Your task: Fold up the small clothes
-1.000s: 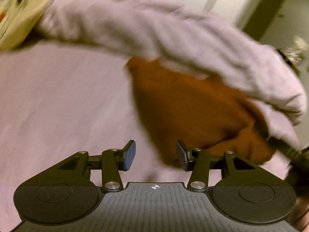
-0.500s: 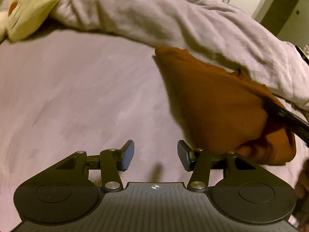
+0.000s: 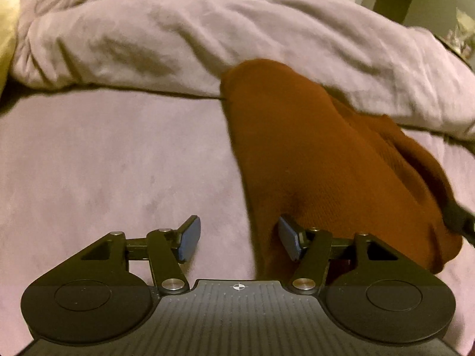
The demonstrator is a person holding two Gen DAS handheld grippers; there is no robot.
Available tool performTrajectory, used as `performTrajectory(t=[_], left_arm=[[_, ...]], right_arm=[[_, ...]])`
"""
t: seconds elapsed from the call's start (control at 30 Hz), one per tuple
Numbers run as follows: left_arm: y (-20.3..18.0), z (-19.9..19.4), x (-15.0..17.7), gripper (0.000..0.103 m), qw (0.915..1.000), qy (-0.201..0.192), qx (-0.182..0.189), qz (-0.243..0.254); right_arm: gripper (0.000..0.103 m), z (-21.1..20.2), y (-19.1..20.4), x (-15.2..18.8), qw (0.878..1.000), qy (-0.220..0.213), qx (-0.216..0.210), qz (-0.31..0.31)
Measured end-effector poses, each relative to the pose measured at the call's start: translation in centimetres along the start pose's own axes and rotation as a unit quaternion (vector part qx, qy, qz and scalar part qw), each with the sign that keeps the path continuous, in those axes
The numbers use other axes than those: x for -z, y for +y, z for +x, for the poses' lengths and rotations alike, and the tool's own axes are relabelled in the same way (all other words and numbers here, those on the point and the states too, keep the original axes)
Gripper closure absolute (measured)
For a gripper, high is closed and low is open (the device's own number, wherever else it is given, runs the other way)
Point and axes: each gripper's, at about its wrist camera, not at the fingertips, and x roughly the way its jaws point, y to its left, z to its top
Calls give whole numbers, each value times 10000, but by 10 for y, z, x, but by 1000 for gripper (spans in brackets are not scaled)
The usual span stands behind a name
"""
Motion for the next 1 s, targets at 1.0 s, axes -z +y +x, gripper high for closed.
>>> performTrajectory(t=[1.0], left_arm=[[7, -5, 4, 27, 9992, 354, -69, -150]], right_arm=[[95, 39, 31, -30, 9984, -428, 64, -365]])
